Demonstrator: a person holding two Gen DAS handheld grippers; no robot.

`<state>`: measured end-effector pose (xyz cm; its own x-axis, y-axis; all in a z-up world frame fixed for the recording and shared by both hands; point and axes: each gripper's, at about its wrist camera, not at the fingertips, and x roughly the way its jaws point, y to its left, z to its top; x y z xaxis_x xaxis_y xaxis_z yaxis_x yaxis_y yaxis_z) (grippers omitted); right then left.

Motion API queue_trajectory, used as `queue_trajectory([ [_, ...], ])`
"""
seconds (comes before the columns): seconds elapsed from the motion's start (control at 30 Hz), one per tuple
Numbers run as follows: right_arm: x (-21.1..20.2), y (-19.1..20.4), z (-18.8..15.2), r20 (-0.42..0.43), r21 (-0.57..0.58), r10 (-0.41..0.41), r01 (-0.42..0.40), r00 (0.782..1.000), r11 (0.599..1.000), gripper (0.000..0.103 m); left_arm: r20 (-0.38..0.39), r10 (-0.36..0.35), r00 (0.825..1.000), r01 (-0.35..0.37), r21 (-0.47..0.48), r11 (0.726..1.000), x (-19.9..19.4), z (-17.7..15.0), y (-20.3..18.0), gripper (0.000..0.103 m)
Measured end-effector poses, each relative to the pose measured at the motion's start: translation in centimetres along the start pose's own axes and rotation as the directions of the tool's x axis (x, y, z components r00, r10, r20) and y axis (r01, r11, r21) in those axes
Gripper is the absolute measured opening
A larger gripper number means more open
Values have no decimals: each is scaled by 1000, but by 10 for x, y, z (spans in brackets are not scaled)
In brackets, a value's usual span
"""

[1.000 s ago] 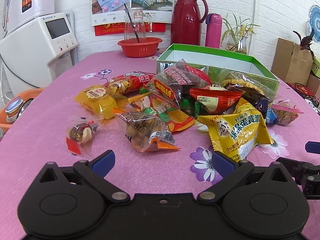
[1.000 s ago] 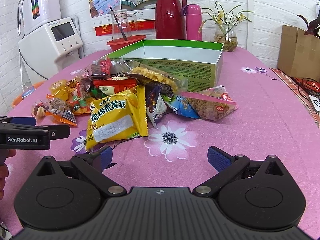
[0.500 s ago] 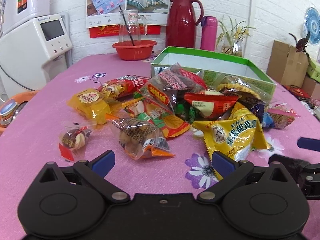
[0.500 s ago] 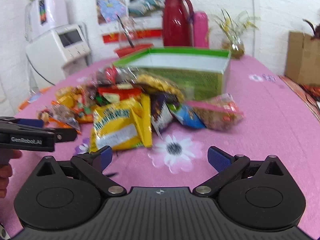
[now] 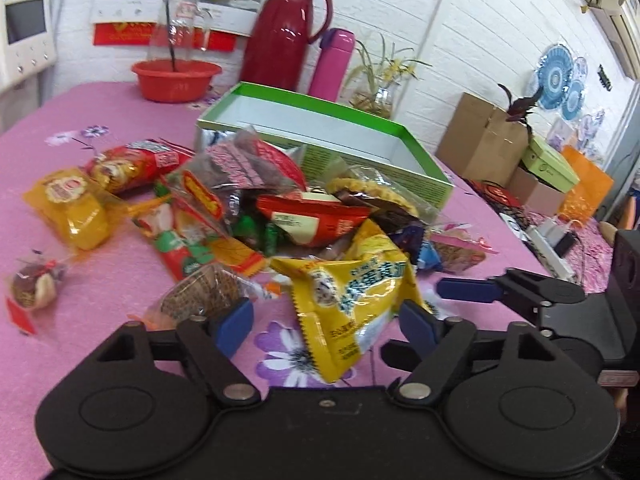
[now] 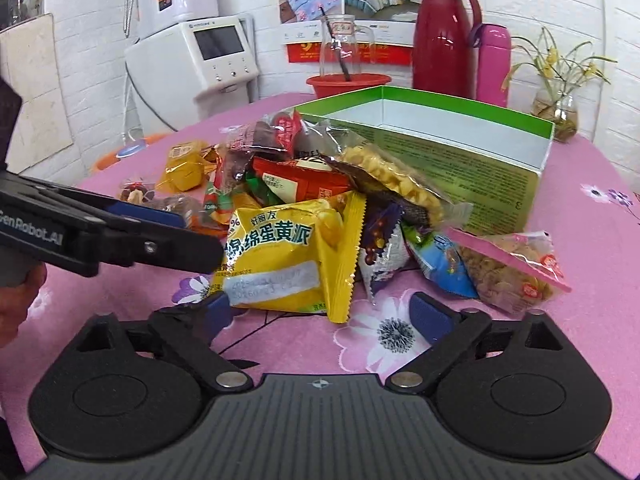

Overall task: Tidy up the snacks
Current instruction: 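Reach the left tool to the yellow cake packet and close on it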

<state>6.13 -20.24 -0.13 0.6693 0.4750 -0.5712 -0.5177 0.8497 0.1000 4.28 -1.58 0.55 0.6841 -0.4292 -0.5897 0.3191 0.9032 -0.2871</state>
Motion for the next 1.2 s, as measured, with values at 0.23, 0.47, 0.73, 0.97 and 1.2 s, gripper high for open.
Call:
queue_trajectory([
  [0.23,1,2,6,33,-57,7,-6,999,998,103,-17,-102,995,101,-60,993,3,4,-1,38],
  [0.47,-6,8,1,22,-126,22,-19,1000,992,55,-21,-158,987,155,-100,983,-13,3,7,22],
  [0.73,-12,16,-1,28,-124,41,-38,999,992,53,-26,-57,998,54,-91,994,6,4,17,77],
  [0.97,2,12,7,28,-95,31,-29,999,995,66,-58,-82,995,79,-57,995,16,5,17,71],
  [1.2,6,15,2,3,-119,9,-9,1000,993,68,-84,-104,991,93,-121,988,24,1,31,63],
])
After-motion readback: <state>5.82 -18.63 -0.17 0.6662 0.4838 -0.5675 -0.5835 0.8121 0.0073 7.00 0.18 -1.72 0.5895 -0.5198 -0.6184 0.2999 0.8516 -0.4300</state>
